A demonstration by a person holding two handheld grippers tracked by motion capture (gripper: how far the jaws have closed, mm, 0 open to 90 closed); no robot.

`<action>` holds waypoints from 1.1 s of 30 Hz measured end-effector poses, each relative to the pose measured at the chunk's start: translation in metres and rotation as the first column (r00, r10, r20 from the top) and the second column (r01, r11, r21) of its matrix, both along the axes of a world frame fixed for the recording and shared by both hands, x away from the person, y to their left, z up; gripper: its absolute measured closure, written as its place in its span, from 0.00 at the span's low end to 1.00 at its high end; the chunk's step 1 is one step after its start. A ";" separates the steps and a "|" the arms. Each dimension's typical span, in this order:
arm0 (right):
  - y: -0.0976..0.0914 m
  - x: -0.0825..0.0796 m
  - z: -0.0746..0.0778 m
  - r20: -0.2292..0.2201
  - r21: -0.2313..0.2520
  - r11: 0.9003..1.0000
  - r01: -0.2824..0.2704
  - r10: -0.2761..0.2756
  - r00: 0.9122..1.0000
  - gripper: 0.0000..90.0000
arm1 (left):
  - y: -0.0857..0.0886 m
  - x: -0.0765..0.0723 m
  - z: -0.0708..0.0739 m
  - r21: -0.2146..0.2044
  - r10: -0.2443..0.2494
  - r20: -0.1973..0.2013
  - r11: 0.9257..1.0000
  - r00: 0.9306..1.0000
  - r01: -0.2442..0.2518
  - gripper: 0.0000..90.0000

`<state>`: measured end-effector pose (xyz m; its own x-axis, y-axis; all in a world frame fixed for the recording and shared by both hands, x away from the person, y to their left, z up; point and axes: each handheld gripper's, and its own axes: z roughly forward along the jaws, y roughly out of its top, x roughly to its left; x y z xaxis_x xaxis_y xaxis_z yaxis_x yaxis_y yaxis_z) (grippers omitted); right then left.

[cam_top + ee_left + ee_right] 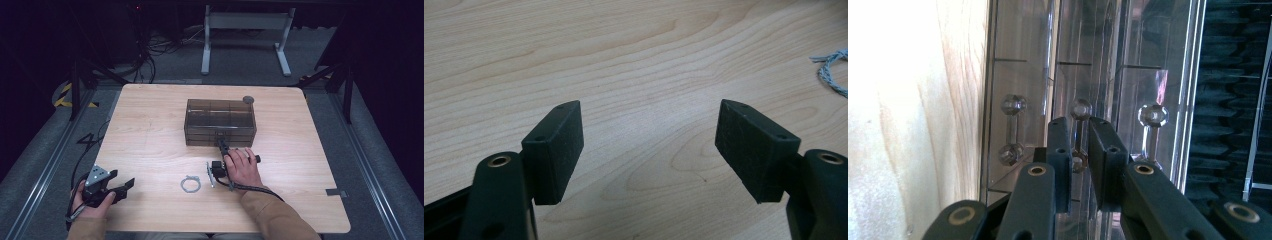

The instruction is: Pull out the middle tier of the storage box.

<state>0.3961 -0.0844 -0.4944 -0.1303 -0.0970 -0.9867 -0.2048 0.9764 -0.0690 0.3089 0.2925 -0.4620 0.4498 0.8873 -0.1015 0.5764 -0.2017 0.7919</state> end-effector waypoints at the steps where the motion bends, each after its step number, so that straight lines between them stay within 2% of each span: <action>1: 0.000 0.000 0.000 0.000 -0.002 1.000 0.000 0.000 1.000 0.90 | 0.000 0.000 0.000 0.000 0.000 0.000 1.000 1.000 0.000 0.32; 18: 0.000 -0.008 0.002 -0.007 -0.005 1.000 -0.012 0.012 1.000 0.90 | -0.004 0.005 -0.001 0.000 -0.010 -0.004 1.000 1.000 0.010 0.32; 33: -0.001 -0.024 0.004 -0.026 0.002 1.000 -0.020 0.020 0.999 0.90 | -0.018 0.020 0.000 -0.004 -0.053 -0.008 0.999 0.999 0.053 0.31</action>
<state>0.3721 -0.0858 -0.4906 -0.1539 -0.0984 -0.9832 -0.2260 0.9722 -0.0619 0.3287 0.2746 -0.4619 0.4956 0.8617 -0.1086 0.5713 -0.2293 0.7880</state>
